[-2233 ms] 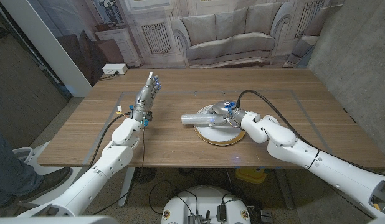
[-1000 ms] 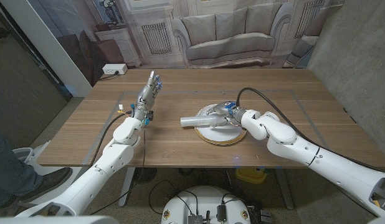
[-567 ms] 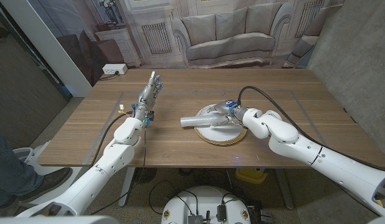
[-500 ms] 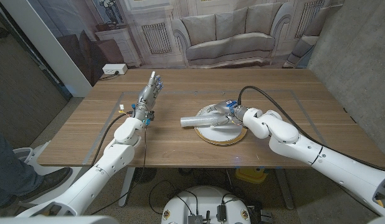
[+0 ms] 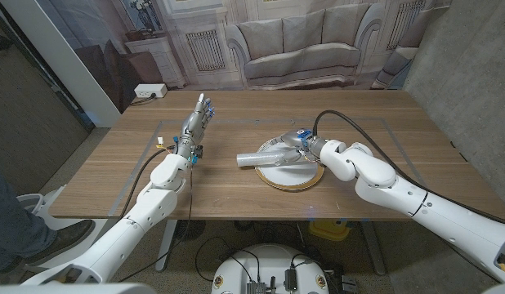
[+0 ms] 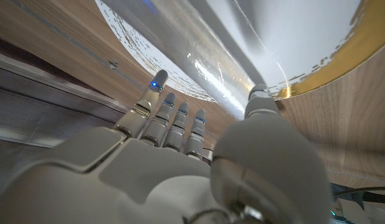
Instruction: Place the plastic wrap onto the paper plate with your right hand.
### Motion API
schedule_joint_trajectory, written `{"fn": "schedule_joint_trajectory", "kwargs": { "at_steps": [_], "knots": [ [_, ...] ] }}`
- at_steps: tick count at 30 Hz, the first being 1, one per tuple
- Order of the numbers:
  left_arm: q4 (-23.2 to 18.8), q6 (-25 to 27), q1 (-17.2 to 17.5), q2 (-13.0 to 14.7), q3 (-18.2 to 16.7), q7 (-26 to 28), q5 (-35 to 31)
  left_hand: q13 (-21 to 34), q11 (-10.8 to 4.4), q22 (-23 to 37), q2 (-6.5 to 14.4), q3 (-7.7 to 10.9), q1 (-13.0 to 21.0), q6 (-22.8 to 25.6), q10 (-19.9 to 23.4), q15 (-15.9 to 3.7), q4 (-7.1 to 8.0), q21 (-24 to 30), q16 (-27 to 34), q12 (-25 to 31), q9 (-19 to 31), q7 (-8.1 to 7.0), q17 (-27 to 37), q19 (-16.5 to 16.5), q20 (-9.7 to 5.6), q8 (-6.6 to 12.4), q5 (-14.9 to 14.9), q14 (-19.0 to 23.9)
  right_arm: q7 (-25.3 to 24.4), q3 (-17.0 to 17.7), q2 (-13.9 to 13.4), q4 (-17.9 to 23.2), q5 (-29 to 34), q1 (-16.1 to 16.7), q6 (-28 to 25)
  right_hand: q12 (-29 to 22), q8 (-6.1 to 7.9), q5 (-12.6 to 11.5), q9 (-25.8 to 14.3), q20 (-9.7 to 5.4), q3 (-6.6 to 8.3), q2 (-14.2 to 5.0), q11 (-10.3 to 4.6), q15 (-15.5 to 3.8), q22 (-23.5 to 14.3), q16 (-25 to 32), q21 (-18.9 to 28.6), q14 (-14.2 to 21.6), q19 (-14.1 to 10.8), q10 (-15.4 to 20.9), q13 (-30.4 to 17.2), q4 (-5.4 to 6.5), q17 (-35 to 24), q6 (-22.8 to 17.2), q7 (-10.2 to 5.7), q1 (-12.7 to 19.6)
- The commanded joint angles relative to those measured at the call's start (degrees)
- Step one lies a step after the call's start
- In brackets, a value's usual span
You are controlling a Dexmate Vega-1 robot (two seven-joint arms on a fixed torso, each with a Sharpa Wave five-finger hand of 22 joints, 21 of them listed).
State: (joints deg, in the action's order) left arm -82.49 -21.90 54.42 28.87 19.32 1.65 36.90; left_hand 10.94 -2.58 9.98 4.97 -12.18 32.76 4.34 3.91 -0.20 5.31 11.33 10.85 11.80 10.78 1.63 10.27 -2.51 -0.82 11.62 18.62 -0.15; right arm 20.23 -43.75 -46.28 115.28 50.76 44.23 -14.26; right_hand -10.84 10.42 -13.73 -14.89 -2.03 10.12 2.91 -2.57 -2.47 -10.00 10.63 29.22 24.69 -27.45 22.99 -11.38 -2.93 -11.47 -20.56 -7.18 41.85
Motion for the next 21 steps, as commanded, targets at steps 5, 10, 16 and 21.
{"fn": "schedule_joint_trajectory", "kwargs": {
  "at_steps": [5, 10, 16, 21],
  "knots": [
    [-0.32, 0.45, -0.35, 0.51, -0.1, -0.32, 0.07, 0.02, 0.06, 0.3, 0.38, -0.57, 0.38, 0.75, 0.3, -0.28, 0.1, 0.04, -0.04, -0.14, 0.17, -0.05, 0.23, -0.46, -0.03, -0.06, 0.02, 0.05, -0.49, 1.33, -0.51, 2.67, 1.57, 0.83, 0.23, -0.67, 0.38, -0.36, 0.1, 0.35, -0.29, 0.02, 0.36, -1.16, -0.17, 0.33, -0.48, 0.13, -0.33, -0.07, -0.09, 0.24, -0.01, 0.06, 0.27, -0.33],
    [-0.83, 0.67, -0.03, 0.85, -0.26, -0.31, 0.21, 0.02, 0.11, 0.3, 0.4, -0.61, 0.39, 0.71, 0.24, -0.31, 0.1, 0.05, -0.07, -0.16, 0.17, 0.0, 0.23, -0.46, -0.02, -0.08, 0.02, 0.0, -0.38, 1.98, -0.64, 3.65, 1.38, 1.2, 0.47, -0.73, 0.47, -0.46, 0.18, 0.37, -0.33, -0.06, 0.39, -1.01, -0.17, 0.38, -0.61, 0.11, -0.4, -0.17, -0.08, 0.28, 0.0, 0.09, 0.28, -0.42],
    [-1.33, 0.76, 0.3, 1.26, -0.39, -0.46, 0.26, 0.02, 0.09, 0.3, 0.43, -0.67, 0.43, 0.65, 0.24, -0.34, 0.1, 0.04, -0.08, -0.16, 0.17, 0.0, 0.23, -0.47, 0.02, -0.1, 0.02, -0.04, 0.57, 2.71, -0.32, 4.56, 0.57, 1.44, 0.13, -0.88, 0.62, -0.62, 0.33, 0.4, -0.42, -0.13, 0.52, -1.01, -0.19, 0.43, -0.83, 0.09, -0.53, -0.21, -0.08, 0.34, 0.02, 0.06, 0.79, -0.57],
    [-1.81, 0.93, 0.66, 1.66, -0.57, -0.49, 0.35, 0.02, 0.12, 0.3, 0.45, -0.72, 0.45, 0.66, 0.27, -0.33, 0.1, 0.04, -0.07, -0.15, 0.17, -0.03, 0.23, -0.48, 0.04, -0.1, 0.02, -0.01, 0.2, 3.29, -0.2, 5.13, 0.13, 1.6, 0.12, -0.97, 0.69, -0.74, 0.43, 0.39, -0.49, -0.24, 0.34, -0.89, -0.2, 0.47, -1.01, 0.07, -0.6, -0.25, -0.07, 0.43, 0.03, 0.12, 0.82, -0.74]
  ]
}}
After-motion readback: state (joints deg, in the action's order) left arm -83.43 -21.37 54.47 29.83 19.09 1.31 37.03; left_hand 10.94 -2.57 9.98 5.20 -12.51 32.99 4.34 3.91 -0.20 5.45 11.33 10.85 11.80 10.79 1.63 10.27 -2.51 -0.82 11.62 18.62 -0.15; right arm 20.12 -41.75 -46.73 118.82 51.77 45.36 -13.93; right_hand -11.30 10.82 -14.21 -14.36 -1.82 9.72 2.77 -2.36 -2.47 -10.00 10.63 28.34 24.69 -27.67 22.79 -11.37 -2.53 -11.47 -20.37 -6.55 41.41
